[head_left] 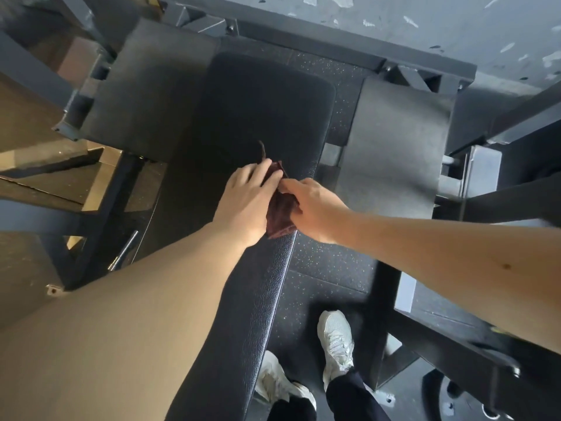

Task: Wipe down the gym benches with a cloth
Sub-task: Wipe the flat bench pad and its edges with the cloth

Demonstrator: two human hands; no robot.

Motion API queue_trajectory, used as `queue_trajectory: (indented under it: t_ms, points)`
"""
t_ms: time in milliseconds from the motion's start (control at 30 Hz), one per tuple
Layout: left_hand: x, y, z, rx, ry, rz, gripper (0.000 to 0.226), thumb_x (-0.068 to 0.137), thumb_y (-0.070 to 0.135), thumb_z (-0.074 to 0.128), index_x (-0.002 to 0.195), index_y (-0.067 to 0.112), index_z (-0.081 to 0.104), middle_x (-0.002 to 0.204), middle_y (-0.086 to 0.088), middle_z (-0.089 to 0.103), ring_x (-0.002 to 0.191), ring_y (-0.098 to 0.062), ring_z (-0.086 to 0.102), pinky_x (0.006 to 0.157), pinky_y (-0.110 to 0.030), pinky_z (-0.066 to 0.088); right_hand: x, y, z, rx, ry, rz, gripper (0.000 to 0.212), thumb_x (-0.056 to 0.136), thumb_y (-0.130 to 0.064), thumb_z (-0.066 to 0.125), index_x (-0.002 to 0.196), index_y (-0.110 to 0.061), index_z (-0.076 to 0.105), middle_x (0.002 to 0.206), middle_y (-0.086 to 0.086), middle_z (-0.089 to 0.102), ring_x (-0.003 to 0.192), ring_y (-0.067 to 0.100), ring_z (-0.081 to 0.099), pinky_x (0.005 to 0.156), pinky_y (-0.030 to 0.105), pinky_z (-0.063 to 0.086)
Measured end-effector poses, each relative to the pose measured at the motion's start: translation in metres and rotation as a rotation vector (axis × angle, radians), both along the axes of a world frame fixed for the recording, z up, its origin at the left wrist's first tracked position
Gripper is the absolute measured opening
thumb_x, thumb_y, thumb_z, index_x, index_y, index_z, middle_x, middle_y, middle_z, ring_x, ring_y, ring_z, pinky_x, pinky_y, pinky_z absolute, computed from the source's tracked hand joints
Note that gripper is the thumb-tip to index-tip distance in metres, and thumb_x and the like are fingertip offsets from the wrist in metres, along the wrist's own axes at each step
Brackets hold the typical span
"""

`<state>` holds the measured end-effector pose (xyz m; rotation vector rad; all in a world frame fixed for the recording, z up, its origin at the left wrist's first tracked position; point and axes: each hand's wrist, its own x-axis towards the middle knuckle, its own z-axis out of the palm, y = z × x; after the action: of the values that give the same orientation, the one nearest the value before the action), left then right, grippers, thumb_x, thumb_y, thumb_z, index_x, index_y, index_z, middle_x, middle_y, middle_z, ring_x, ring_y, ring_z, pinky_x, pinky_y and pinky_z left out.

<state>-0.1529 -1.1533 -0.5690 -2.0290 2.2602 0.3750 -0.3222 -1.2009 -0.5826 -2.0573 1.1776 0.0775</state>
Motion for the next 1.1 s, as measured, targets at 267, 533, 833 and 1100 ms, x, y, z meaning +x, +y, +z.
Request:
queue_trajectory:
  t_ms: [267,533,833,1100]
  points:
    - [0.011,0.002,-0.006,-0.066,-0.043,-0.083,0.061,0.071,-0.004,0.077,0.125,0.019,0.060,0.146,-0.007,0.044,0.130,-0.032,0.042,0.110,-0.043,0.037,-0.026,0.044,-0.035,-0.303,0.102,0.250,0.087,0.072,-0.005,0.074,0.151,-0.020,0.041,0.164,0.004,0.024,0.145,0.030,0.026,0.106,0.050,0.039]
    - [0.009,0.017,-0.020,0.037,0.061,-0.098,0.054,0.076,0.005,0.078,0.125,0.021,0.059,0.135,0.000,0.046,0.121,-0.027,0.045,0.096,-0.044,0.049,-0.031,0.022,-0.047,-0.466,-0.025,0.261,0.069,0.067,-0.001,0.081,0.129,-0.025,0.063,0.140,0.006,0.051,0.121,0.030,0.043,0.096,0.047,0.037]
    - [0.013,0.029,-0.021,0.009,0.163,-0.042,0.052,0.078,0.026,0.082,0.125,0.017,0.062,0.137,0.002,0.050,0.124,-0.027,0.044,0.097,-0.046,0.046,-0.018,0.006,-0.023,-0.298,-0.234,0.068,0.021,0.095,-0.014,0.064,0.113,-0.017,0.073,0.125,-0.010,0.061,0.121,0.017,0.044,0.099,0.037,0.031]
    - [-0.008,0.013,0.007,-0.058,0.912,0.715,0.019,0.089,0.031,0.070,0.097,0.014,0.066,0.085,-0.002,0.073,0.083,-0.020,0.071,0.080,-0.044,0.057,0.012,-0.020,0.025,-0.077,-0.312,-0.371,0.010,0.103,-0.025,0.050,0.107,-0.023,0.059,0.086,-0.013,0.061,0.078,-0.004,0.056,0.061,0.010,0.038]
